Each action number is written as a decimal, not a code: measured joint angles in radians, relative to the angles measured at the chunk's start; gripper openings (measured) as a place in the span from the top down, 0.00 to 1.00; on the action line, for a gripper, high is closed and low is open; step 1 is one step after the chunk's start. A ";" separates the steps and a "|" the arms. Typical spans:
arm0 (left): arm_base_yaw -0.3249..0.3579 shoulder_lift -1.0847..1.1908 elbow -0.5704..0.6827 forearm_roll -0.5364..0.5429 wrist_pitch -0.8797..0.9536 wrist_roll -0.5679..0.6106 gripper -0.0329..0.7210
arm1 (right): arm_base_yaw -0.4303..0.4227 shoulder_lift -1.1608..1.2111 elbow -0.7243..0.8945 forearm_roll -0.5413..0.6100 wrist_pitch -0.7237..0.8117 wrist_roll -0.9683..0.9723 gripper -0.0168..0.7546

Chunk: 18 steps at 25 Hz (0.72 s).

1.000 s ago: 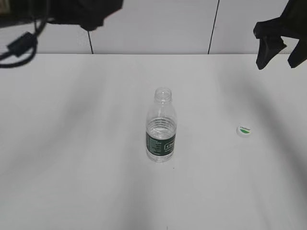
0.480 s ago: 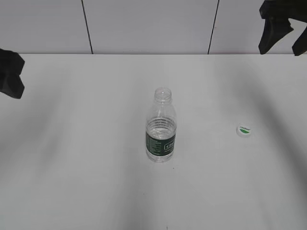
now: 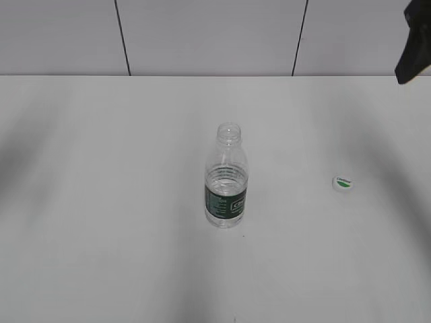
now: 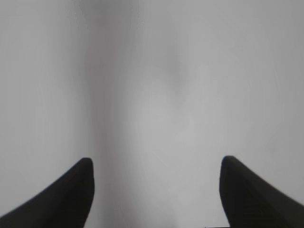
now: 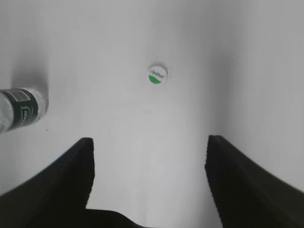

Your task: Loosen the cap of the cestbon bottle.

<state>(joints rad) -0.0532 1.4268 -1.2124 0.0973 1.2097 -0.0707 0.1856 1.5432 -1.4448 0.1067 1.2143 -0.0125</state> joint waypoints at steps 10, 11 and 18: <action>0.000 -0.140 0.073 -0.018 0.005 0.023 0.32 | 0.000 -0.284 0.333 -0.015 0.001 0.013 0.25; 0.000 -0.175 0.091 -0.018 0.006 0.023 0.32 | 0.000 -0.334 0.362 -0.015 0.002 0.013 0.25; 0.000 -0.526 0.231 -0.019 0.009 0.023 0.32 | 0.000 -0.705 0.496 -0.042 0.004 0.013 0.25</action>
<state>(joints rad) -0.0532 0.9007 -0.9817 0.0785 1.2189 -0.0473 0.1856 0.8382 -0.9491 0.0644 1.2183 0.0000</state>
